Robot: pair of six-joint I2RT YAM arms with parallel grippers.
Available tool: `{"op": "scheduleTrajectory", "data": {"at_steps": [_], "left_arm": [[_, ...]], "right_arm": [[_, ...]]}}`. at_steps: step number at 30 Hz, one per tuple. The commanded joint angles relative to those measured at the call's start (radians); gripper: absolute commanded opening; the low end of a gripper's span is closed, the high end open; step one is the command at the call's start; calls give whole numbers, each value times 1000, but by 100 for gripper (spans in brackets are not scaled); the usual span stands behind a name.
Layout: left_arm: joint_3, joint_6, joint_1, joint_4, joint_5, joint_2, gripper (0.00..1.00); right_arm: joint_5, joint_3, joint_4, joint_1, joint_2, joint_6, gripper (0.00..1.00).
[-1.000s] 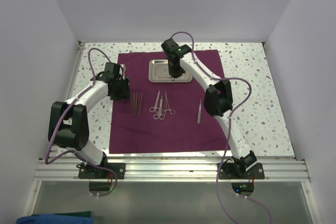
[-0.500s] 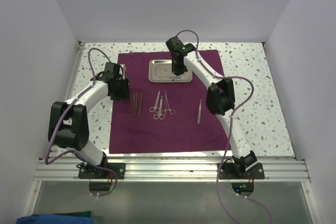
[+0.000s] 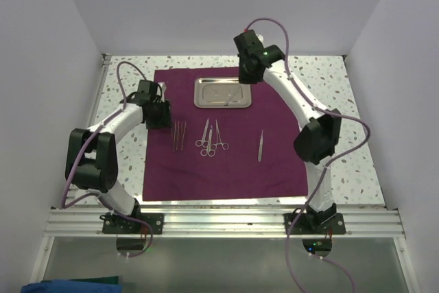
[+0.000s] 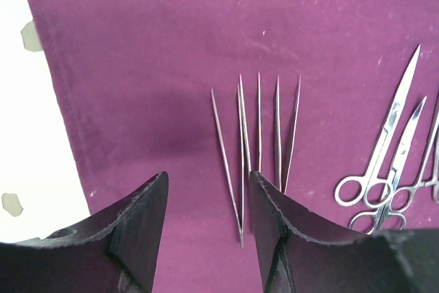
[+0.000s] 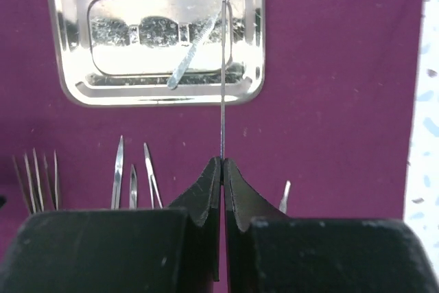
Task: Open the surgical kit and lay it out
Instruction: Pick up the medical item from the container, then place the medical item in the surgical kit.
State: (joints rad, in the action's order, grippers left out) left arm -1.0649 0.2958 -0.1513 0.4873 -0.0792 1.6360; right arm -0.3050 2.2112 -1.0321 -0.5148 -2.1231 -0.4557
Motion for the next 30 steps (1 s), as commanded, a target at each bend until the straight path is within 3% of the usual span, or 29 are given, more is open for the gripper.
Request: {"op": "scheduleTrajectory", "data": {"at_steps": [1,6,12,15,21,27,28,30], "left_arm": [[-52,6,9,-47,-30,22,54],[-64,28,9,-72,-54,51,54],[-96,45,7,-82,-71,87,54],[-116,51,7,-85,-77,99,53],[-153,65,-2,-84,-88,122,53],[-216,63,-8,-47,-79,137,52],[-219,63,-10,-44,-77,136,52],[-221,65,-13,-42,-71,130,52]], "right_arm": [[-46,-85,-16,4,144,11,0],[-33,-353,16,4,319,-29,0],[33,-807,98,-1,543,-95,0],[96,-931,121,-2,600,-115,0],[175,-1083,199,-4,621,-120,0],[210,-1107,254,-4,531,-94,1],[210,-1102,256,-4,519,-89,29],[201,-1070,247,-4,506,-89,69]]}}
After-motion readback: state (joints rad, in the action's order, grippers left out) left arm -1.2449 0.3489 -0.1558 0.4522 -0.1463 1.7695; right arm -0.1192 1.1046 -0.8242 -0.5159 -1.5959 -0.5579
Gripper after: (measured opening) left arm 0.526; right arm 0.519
